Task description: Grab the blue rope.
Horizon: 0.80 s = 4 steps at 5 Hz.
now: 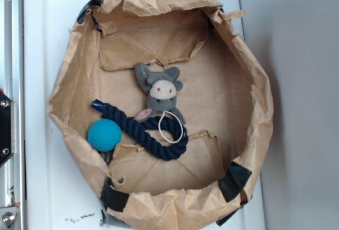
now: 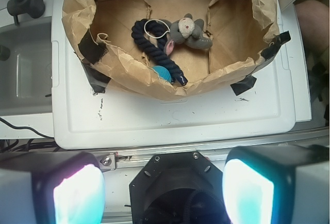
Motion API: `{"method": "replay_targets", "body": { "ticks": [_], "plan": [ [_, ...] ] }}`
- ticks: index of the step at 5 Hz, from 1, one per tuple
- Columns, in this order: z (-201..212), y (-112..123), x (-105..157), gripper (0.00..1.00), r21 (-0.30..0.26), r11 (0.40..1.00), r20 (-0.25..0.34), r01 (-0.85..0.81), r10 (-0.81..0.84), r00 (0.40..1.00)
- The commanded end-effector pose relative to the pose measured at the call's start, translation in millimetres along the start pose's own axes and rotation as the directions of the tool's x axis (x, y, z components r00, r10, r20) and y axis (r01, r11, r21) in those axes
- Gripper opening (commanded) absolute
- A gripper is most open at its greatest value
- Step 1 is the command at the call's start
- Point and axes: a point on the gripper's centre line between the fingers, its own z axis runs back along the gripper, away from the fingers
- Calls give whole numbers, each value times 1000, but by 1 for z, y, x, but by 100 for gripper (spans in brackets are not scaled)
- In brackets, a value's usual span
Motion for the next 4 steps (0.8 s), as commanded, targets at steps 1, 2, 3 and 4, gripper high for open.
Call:
{"method": "replay_targets", "body": {
  "ticks": [1, 2, 3, 4],
  "plan": [
    [0, 0, 0, 100, 0, 1000, 0, 0, 0, 1000],
    [-5, -2, 34, 100, -19, 999, 0, -36, 36, 999],
    [-12, 7, 63, 100, -50, 999, -1, -16, 16, 1000],
    [-20, 18, 84, 100, -60, 994, 59, 96, -93, 994]
  ]
}}
